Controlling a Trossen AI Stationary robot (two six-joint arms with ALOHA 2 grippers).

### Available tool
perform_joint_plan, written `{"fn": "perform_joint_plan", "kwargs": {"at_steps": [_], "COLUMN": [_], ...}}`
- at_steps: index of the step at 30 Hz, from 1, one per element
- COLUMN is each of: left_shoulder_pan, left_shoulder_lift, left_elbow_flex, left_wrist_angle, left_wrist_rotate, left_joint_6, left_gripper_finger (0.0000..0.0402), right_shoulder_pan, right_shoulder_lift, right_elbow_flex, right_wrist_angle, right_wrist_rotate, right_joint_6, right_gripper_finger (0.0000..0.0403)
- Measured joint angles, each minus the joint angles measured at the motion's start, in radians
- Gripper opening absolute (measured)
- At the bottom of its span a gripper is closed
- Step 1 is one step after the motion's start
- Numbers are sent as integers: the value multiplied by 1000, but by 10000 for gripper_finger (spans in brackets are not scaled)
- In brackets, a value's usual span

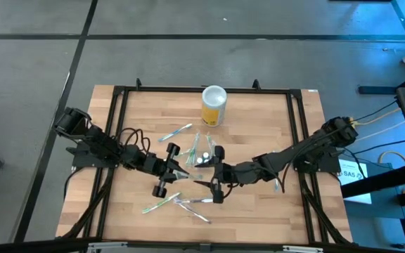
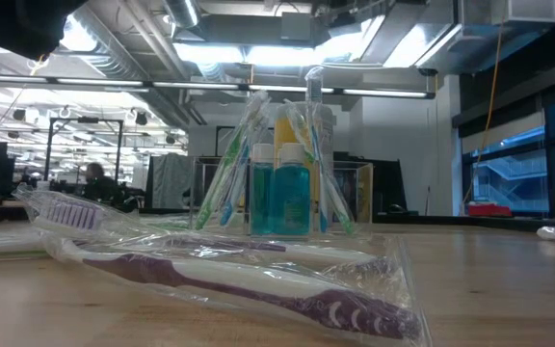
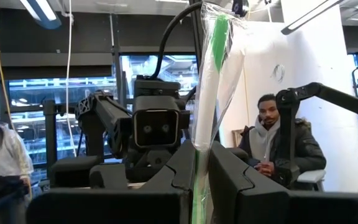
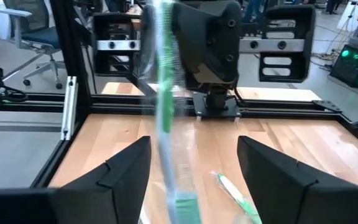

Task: Pick & Place toothbrushing station
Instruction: Put the green toothbrush into the transparent organizer

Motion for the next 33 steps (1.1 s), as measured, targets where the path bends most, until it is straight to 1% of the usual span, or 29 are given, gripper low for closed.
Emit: {"fn": "perform_joint_plan", "kwargs": {"at_steps": [2,6,10,13,16,21,24,31,33], "left_shoulder_pan": [0,0,2,2,2,2,3,2,2], "left_shoulder_lift": [0,0,0,0,0,0,-1,-2,-2], "left_elbow_flex": [0,0,0,0,0,0,0,1,2], "left_wrist_angle": [0,0,0,0,-1,-8,-10,-26,-37], "left_wrist_rotate": [0,-1,-8,-18,-19,-22,-26,-26,-31], "left_joint_6": [0,0,16,19,27,26,25,26,25], "left_gripper_finger": [19,19,19,19,19,19,19,19,25], "right_shoulder_pan": [-9,-27,-41,-52,-56,-55,-53,-52,-51], "right_shoulder_lift": [0,0,13,34,50,49,47,47,47], "right_elbow_flex": [0,0,0,0,0,0,0,0,-1], "right_wrist_angle": [0,-1,1,6,4,15,16,15,14], "right_wrist_rotate": [-13,-81,-134,-153,-157,-157,-159,-159,-157], "right_joint_6": [4,20,32,27,1,-29,-54,-60,-59], "right_gripper_finger": [236,223,196,164,124,51,18,16,16]}}
